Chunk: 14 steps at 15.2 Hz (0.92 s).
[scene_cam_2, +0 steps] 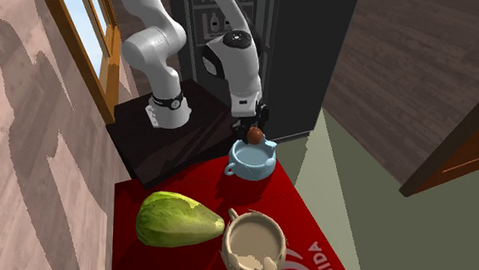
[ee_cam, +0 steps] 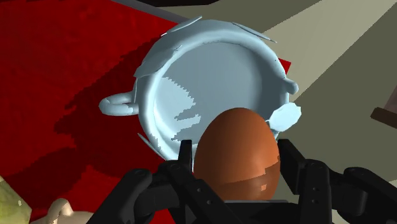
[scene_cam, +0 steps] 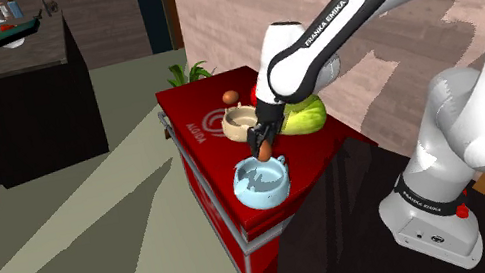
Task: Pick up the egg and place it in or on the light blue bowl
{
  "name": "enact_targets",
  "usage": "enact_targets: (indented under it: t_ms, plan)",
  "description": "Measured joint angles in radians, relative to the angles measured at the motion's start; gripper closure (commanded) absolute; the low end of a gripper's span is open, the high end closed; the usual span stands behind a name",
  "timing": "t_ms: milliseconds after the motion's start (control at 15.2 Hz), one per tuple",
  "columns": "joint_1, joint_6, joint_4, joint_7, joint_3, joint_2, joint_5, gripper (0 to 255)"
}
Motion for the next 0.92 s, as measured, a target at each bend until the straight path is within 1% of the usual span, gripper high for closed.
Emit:
enact_targets:
  t_ms: [462, 858, 924]
  plan:
    - [0.041, 0.101, -0.007, -0.092, -0.015, 0.102, 0.112, 255]
    - [0.043, 0.107, -0.006, -0.099, -0.016, 0.108, 0.121, 255]
    - [0.044, 0.107, -0.006, -0.099, -0.016, 0.109, 0.121, 0]
